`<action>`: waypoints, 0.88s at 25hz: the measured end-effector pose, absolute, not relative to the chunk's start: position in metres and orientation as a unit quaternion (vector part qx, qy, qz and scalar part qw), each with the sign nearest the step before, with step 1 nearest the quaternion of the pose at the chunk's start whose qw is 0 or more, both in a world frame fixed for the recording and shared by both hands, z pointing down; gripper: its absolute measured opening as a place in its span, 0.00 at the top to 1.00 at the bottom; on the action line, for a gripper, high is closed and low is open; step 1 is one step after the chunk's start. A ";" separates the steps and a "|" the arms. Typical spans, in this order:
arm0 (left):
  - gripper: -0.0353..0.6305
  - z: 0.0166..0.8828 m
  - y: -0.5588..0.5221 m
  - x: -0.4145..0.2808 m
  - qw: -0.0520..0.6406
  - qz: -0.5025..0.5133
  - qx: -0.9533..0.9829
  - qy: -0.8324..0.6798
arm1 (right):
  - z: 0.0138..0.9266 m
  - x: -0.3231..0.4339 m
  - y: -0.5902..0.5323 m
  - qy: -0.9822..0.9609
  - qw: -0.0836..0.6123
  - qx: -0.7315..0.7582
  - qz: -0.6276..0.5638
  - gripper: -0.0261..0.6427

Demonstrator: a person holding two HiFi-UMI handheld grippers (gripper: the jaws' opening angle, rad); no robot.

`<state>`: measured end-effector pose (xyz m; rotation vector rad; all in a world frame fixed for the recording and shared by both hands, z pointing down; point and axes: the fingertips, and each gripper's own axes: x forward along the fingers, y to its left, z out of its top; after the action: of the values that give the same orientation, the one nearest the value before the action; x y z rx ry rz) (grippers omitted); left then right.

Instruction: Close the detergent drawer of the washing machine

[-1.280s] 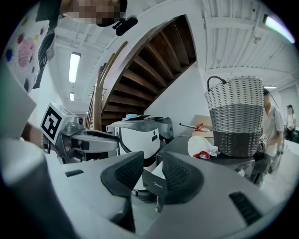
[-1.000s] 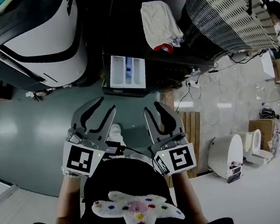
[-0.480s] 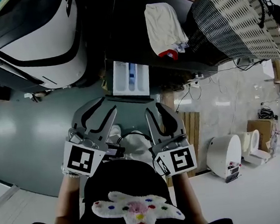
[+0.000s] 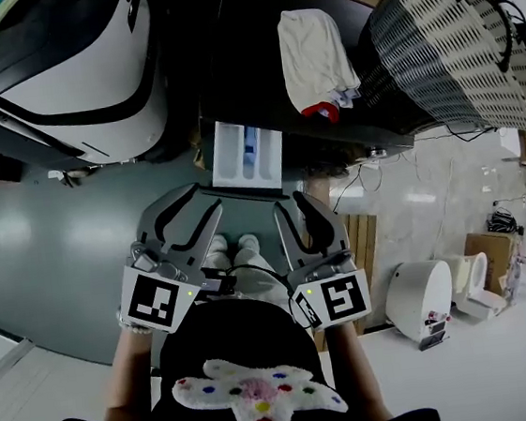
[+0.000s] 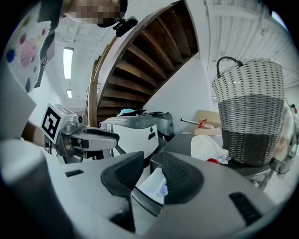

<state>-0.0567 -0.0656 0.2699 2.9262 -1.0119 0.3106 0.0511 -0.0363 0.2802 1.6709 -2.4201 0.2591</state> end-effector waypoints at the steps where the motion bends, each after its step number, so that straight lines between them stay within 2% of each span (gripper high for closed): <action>1: 0.74 0.270 -0.067 -0.056 0.016 0.099 0.940 -0.327 | 0.280 0.052 -0.038 -0.817 0.095 0.562 0.088 0.80; 22: 0.74 0.293 -0.072 -0.038 0.051 0.102 0.931 -0.346 | 0.307 0.076 -0.045 -0.825 0.110 0.544 0.103 0.79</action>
<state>-0.0385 -0.0723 0.2931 2.8339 -1.0518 0.3092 0.0761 -0.0452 0.3068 1.5986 -2.4252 0.3025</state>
